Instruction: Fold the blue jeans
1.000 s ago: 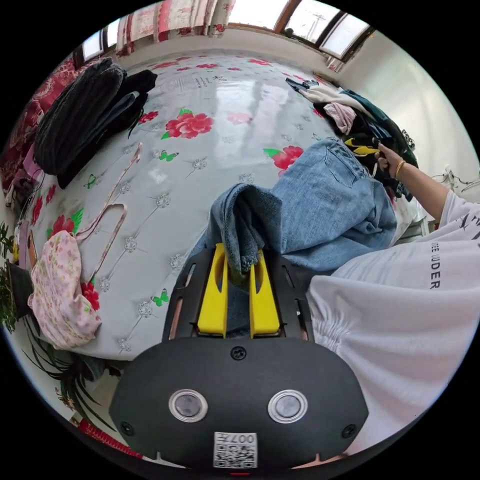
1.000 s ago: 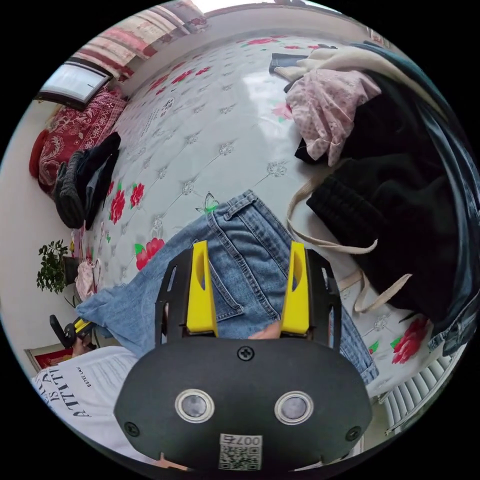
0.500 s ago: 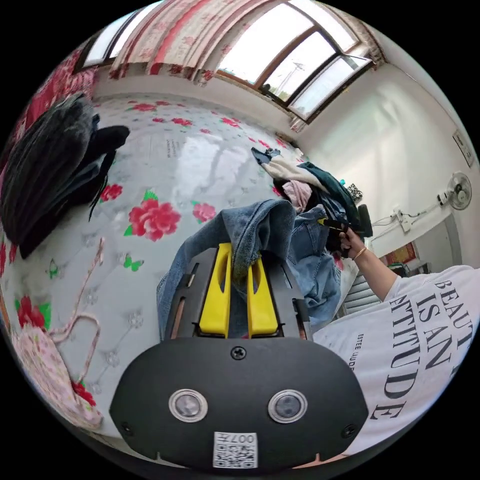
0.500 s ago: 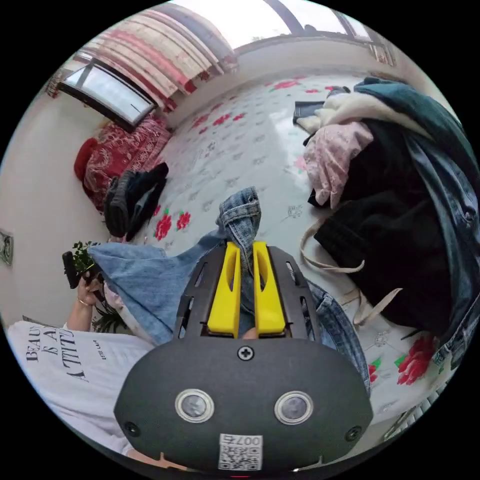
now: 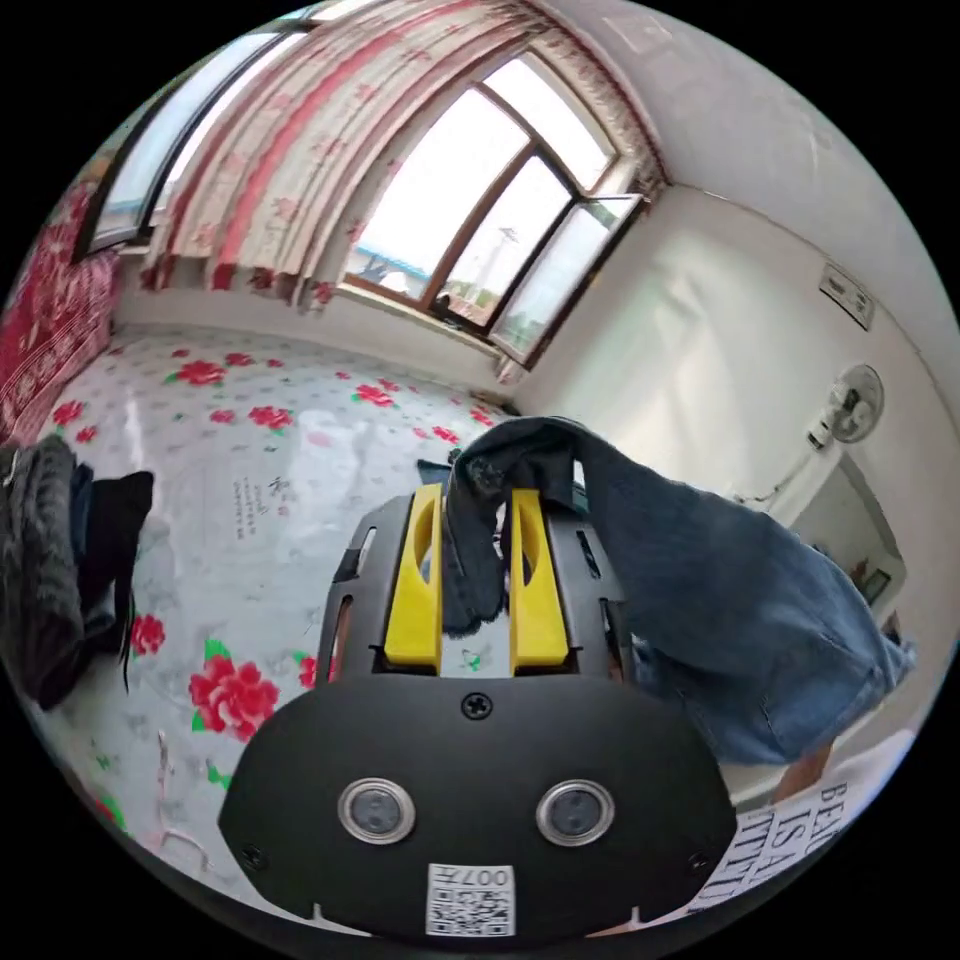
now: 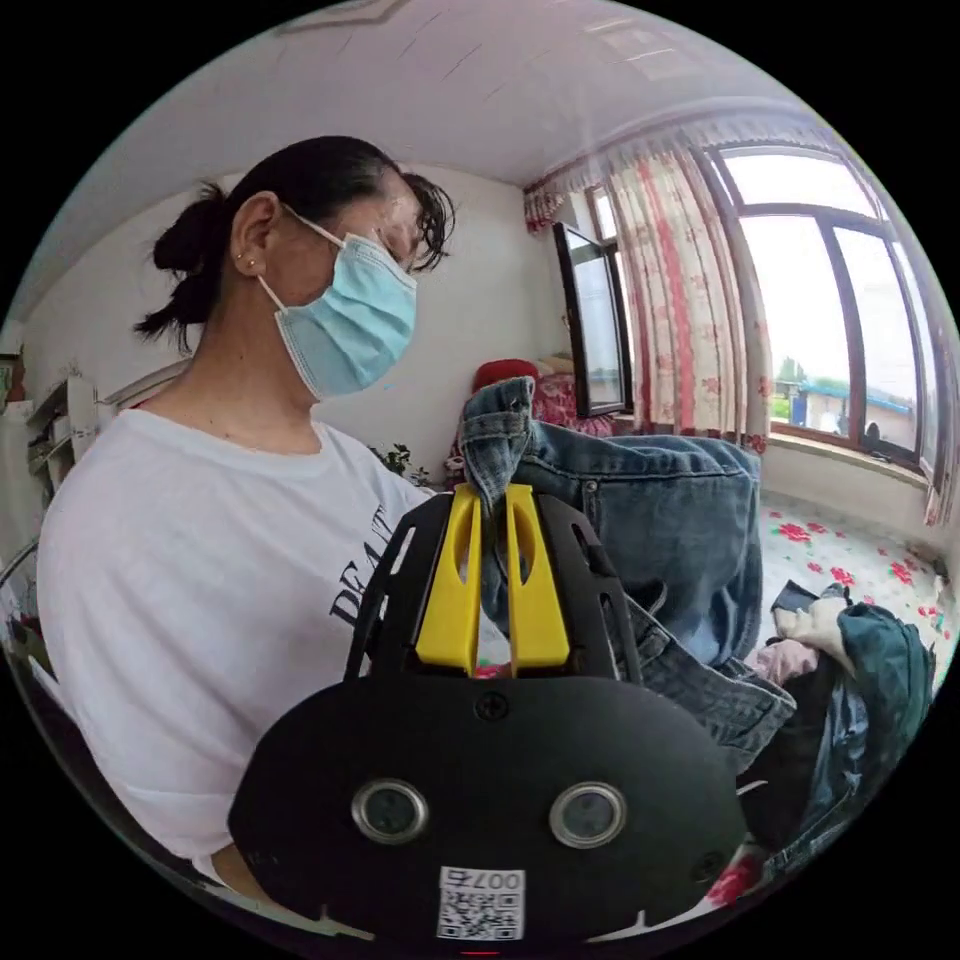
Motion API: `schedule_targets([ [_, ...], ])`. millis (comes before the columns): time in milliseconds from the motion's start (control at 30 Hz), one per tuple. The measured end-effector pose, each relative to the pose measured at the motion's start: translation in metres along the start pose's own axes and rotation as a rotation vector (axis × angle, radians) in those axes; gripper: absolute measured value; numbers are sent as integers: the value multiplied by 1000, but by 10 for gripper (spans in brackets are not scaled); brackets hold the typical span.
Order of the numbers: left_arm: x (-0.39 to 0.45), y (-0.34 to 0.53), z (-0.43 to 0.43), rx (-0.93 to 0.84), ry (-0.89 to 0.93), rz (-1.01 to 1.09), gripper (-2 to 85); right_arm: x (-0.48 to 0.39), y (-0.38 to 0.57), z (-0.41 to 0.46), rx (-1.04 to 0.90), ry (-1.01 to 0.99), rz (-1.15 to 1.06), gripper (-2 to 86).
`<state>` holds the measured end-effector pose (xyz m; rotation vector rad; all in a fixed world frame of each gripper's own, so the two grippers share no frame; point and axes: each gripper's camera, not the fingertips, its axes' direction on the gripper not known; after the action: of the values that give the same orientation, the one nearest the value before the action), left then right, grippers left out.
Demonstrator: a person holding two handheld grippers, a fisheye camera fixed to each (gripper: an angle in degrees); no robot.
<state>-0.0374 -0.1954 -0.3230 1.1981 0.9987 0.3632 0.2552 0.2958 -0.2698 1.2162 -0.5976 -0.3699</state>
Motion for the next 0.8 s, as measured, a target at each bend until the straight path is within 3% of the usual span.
schedule_targets([
  [100,-73,70,-15,-65,-55,-188,60,37,22,121,-122,-219,175,56],
  [200,-145,175,-47,-159,-154,-386,58,62,64,236,-376,-289,278,63],
  [333,-188,309,-110,-253,-187,-575,63,85,108,281,-404,-363,408,72],
  [433,-169,355,-142,-215,-145,-581,79,117,145,276,-433,-244,513,82],
  [500,-144,361,-141,-233,-133,-525,91,146,179,259,-487,-21,595,94],
  [667,-70,340,-68,-423,-154,-305,126,210,261,205,-529,317,882,116],
  [767,-37,332,7,-618,-286,-195,113,235,309,185,-547,416,1040,125],
  [800,-16,325,24,-641,-487,-71,97,238,325,186,-567,440,1057,127],
])
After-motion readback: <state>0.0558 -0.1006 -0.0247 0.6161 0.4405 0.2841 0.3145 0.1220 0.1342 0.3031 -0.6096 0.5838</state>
